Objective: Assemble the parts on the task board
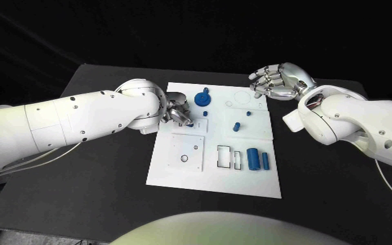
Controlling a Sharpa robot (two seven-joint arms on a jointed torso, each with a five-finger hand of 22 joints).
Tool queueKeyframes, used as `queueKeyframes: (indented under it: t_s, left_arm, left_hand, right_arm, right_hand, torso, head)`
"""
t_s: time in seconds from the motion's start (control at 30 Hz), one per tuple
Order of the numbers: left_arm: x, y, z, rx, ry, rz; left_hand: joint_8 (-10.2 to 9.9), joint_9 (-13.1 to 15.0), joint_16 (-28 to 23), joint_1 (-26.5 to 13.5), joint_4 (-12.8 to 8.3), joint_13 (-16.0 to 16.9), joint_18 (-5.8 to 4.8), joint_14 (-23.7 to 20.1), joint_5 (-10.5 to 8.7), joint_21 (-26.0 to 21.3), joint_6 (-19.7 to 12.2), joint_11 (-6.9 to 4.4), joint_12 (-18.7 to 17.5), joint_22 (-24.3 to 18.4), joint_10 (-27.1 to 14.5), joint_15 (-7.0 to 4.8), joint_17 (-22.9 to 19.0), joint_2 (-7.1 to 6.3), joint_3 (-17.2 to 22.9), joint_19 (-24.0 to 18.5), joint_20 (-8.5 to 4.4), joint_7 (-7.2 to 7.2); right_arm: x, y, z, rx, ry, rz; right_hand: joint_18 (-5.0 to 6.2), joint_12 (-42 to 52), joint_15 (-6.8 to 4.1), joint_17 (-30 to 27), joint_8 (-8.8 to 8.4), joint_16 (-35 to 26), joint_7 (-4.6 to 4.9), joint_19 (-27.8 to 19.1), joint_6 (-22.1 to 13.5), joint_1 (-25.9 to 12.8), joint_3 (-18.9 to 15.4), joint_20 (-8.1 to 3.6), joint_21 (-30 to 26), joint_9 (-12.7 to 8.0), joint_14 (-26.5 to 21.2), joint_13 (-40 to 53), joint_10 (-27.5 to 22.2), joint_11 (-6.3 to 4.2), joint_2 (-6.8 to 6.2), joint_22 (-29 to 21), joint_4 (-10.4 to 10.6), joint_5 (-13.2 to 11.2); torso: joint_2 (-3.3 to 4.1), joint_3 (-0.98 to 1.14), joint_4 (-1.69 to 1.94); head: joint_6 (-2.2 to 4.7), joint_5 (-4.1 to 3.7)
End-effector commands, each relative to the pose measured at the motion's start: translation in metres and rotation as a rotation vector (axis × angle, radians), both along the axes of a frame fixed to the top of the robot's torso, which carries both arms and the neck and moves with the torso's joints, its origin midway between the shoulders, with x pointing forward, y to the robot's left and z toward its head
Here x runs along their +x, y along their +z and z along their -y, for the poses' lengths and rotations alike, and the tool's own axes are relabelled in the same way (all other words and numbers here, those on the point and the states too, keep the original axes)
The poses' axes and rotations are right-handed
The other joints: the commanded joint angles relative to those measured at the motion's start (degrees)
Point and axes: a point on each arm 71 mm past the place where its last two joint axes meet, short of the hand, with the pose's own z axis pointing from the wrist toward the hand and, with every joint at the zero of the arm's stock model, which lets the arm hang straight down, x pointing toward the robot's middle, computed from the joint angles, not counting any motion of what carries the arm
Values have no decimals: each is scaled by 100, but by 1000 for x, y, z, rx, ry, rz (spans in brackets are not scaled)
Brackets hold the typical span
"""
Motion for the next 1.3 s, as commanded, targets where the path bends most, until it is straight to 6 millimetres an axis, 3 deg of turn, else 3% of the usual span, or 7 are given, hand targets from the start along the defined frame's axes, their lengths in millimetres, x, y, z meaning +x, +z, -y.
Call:
queueKeyframes:
  t_s: [0.03, 0.83, 1.3]
  left_arm:
    - [-2, -2, 2, -4, -6, -22]
    - [0, -2, 1, -20, 9, -31]
    - [1, -3, 5, -29, 15, -39]
  left_hand:
    - [11, 8, 27, -71, -772, 18, -88, 488, -22, 12, 0, 4, 37, 0, 41, -51, 1163, -14, 716, 41, 7, -48]
    - [-38, -15, 21, -303, -524, 53, -92, 489, -77, 2, 64, -17, 44, 14, 50, -70, 1163, 1, 469, 54, -13, -79]
    - [-50, -15, 21, -269, -508, 73, -95, 490, -57, 4, 75, -31, 48, 30, 60, -80, 1167, 148, 524, 66, -21, -90]
  right_arm:
    - [0, 0, 0, 0, 6, -3]
    - [-1, 0, 1, 1, 1, -3]
    - [-2, 0, 1, 1, 1, -3]
  right_hand:
    - [45, 39, 14, -8, 17, -35, 329, -5, 50, -9, -25, 49, -25, -9, -42, -6, -283, 249, 68, -5, -6, -7]
    - [44, 57, 23, -26, 25, -54, 333, -10, 43, -11, -35, 58, -57, -23, -67, -42, -298, 255, 66, -40, 0, -7]
    - [44, 71, 29, -38, 32, -67, 335, -15, 40, -10, -39, 64, -78, -32, -85, -64, -305, 258, 66, -61, 1, -6]
  torso:
    - [0, -1, -4]
    - [2, -2, 1]
    - [2, -4, 3]
  head:
    - [-1, -4]
    - [-3, -42]
    - [-14, -60]
